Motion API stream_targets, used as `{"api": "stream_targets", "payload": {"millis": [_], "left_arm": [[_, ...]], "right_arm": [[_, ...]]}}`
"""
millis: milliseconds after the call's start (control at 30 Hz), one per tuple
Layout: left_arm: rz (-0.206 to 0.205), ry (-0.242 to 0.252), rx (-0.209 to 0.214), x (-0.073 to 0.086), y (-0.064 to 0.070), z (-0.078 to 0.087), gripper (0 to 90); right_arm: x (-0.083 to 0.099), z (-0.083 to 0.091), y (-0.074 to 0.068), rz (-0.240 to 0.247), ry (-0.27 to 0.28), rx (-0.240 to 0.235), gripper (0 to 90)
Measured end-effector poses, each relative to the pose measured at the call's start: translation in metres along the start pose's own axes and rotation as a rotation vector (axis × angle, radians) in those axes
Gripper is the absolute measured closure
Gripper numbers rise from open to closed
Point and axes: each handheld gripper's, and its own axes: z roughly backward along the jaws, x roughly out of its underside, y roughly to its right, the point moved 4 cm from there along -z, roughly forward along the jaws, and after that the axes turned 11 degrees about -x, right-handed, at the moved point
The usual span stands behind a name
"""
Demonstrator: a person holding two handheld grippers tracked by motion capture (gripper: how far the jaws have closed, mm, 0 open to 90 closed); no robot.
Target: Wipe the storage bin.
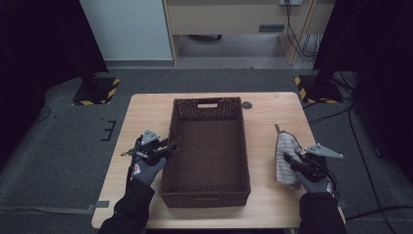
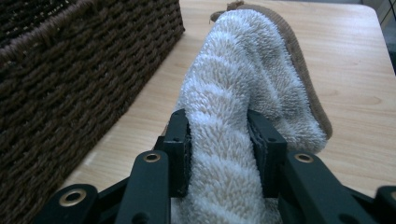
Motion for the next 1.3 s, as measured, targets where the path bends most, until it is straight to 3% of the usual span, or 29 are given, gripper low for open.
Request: {"api": "stream_targets", "payload": {"millis": [333,667,900,1133,1300], "left_arm": [[-0.009,-0.002,0.028,0.001,-0.003,0.004,60.7],[-0.019,-0.006,0.014,0.005,-0.004,0.014,61.9],[-0.010,0.000,0.022,0.010,-0.005,0.021,60.9],[-0.049,-0.002,-0.009,0.009,-0.001,0.019,61.0],[-0.049,-0.001,-0.006,0.009,-0.002,0.018,60.8]], "right_arm": [[-0.020,-0.016,-0.009,0.030,0.039,-0.028,64.3],[-0.047,-0.032,-0.023,0.072,0.072,-0.053,64.5],[-0.065,-0.049,-0.021,0.066,0.097,-0.047,64.5],[-0.073,-0.062,-0.015,0.069,0.104,-0.033,65.0],[-0.078,-0.076,-0.012,0.067,0.105,-0.043,65.1]]}}
